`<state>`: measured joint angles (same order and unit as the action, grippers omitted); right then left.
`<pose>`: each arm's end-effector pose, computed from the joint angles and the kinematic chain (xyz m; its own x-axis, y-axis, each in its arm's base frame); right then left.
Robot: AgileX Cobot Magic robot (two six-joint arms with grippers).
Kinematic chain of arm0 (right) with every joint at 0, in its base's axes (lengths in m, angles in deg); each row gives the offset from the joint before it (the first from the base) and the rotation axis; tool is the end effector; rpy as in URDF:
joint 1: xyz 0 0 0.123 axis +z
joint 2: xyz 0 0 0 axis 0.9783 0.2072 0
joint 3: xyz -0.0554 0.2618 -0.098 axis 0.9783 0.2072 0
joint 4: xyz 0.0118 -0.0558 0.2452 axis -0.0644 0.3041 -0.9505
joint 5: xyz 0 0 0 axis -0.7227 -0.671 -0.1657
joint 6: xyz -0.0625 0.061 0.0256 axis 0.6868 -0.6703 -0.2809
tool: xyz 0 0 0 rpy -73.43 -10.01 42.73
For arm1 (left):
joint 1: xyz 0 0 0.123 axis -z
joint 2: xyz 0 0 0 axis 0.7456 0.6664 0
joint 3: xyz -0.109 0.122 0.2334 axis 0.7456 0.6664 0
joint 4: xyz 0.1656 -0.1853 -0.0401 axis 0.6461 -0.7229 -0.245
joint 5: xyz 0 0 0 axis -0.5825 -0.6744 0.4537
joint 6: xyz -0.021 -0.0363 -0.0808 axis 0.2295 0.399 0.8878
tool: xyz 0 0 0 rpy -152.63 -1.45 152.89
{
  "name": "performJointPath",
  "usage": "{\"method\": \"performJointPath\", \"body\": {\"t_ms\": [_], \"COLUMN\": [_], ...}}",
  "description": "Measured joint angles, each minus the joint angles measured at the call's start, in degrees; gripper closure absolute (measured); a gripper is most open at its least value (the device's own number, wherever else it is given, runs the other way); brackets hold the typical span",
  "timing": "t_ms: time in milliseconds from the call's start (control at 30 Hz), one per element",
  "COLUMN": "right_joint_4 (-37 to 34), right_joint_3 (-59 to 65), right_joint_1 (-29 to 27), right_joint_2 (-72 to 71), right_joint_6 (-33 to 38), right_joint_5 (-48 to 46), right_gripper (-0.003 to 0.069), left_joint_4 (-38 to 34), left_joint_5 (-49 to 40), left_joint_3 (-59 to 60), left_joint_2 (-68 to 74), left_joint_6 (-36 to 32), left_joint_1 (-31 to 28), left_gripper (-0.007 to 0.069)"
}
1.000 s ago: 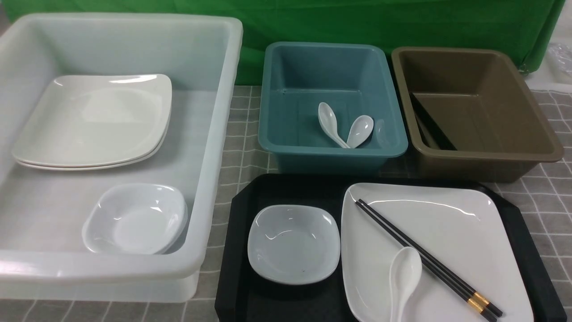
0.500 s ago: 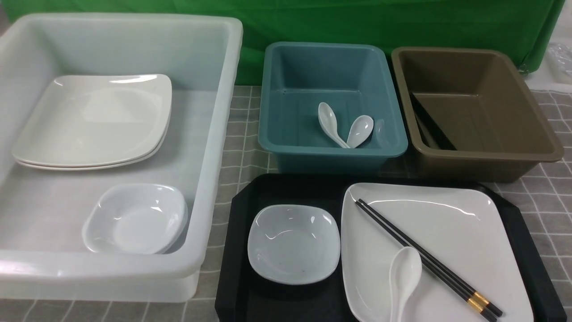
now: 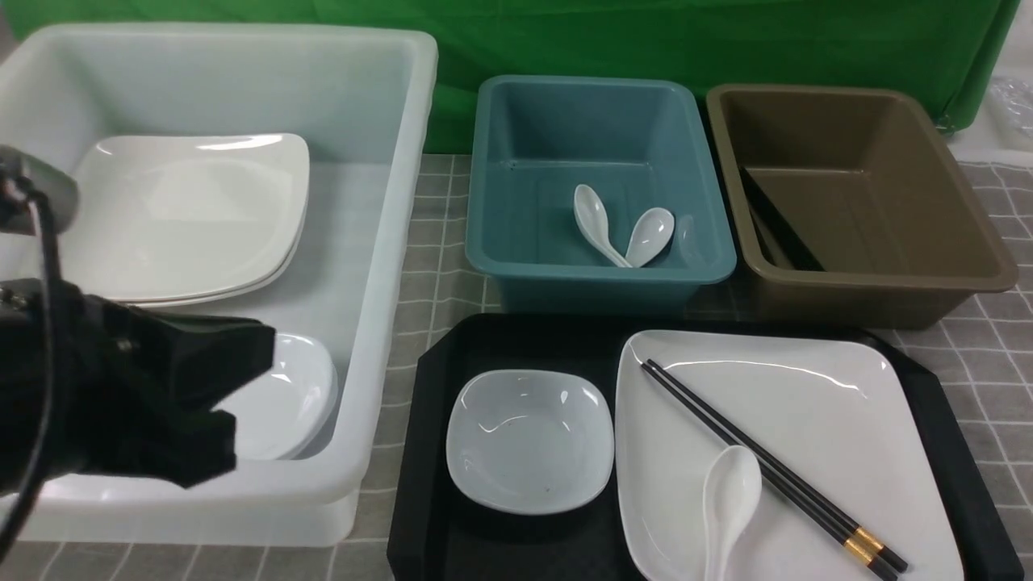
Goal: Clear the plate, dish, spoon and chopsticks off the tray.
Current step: Use the right arm to grab a pair of chopsticks from the plate
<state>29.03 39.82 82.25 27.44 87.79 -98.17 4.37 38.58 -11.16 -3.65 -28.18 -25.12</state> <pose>0.0560 0.0050 0.1942 -0.0869 0.0786 -0.9931 -0.0752 0.9935 0.0852 0.1319 -0.0763 0.3288 -0.4762 0.1055 -0.8730 0.5074 0.8438 -0.1748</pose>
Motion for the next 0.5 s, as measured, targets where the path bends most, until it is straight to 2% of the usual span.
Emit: {"method": "performJointPath", "body": {"t_ms": [133, 233, 267, 333, 433, 500], "right_joint_4": [-3.9, -4.4, -4.6, -4.7, -4.9, -4.8], "right_joint_3": [0.0, 0.0, -0.7, -4.4, -15.1, -24.3], "right_joint_1": [0.0, 0.1, 0.5, 1.9, 5.7, 9.8], "right_joint_2": [0.0, 0.0, 0.2, 2.4, 10.9, 21.9], "right_joint_6": [-15.2, -21.4, -23.3, -23.1, -15.7, -8.0], "right_joint_5": [9.3, 13.2, 11.4, 5.0, -6.9, -17.9], "right_gripper": [0.0419, 0.0423, 0.0434, 0.046, 0.0483, 0.0486], "left_joint_4": [-0.6, -0.8, -0.8, -0.9, -2.4, -3.9], "left_joint_5": [0.7, 0.8, 0.8, 0.8, 0.8, 0.8], "left_joint_3": [0.0, -0.1, -0.1, -0.1, -0.1, -0.1], "left_joint_2": [-0.3, -0.8, -1.0, -1.3, -1.4, -1.5], "left_joint_6": [-2.0, -3.3, -4.2, -5.4, -9.5, -13.3], "left_joint_1": [3.2, 3.5, 3.6, 3.7, 3.8, 3.8], "left_gripper": [0.062, 0.062, 0.062, 0.062, 0.062, 0.062]}}
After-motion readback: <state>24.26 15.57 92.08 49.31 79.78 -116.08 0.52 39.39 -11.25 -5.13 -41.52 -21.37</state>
